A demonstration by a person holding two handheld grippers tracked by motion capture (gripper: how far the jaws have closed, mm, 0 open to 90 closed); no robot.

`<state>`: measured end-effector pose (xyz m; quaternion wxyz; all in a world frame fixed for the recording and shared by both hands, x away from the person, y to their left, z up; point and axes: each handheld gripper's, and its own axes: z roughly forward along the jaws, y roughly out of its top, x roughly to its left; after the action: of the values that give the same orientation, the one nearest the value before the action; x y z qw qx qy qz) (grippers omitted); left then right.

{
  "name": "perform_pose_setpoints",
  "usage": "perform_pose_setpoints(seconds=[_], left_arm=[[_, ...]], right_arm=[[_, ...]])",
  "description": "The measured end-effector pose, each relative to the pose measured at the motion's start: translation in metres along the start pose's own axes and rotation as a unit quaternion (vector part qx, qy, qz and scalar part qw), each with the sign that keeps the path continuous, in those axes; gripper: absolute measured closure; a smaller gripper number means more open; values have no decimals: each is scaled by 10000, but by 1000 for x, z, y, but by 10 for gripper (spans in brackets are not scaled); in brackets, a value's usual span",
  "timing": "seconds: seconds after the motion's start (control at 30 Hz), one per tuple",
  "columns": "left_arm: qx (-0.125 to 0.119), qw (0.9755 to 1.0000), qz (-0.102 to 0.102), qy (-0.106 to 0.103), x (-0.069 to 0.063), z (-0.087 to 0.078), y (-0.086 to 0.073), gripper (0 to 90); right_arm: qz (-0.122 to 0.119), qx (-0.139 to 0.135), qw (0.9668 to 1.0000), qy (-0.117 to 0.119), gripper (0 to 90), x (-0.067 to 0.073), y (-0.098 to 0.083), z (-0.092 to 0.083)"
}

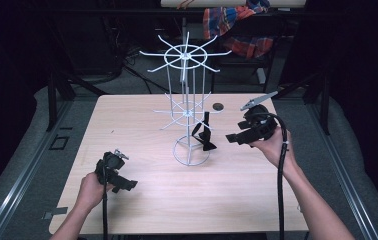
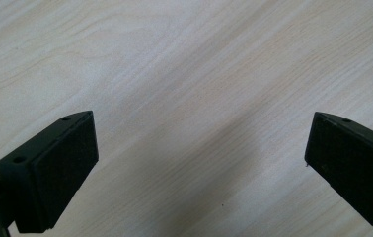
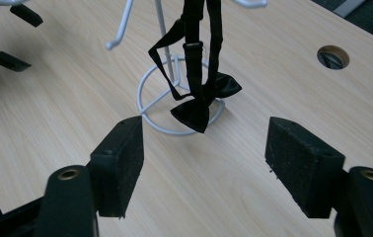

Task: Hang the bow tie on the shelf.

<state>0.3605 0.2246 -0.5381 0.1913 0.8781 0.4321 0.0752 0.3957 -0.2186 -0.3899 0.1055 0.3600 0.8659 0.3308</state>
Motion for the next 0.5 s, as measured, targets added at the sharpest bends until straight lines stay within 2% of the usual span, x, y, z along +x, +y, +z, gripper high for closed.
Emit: perform_pose_setpoints(seconds=[0.17,0.5], left_arm=[[1,10000,9,-2,0,0,0,0],[-10,10000,17,-1,-1,1,1,0]], right_arm=[[39,105,9999,-53,219,0,-14,-7],[88,309,9994,-98,156,2,-44,-13]])
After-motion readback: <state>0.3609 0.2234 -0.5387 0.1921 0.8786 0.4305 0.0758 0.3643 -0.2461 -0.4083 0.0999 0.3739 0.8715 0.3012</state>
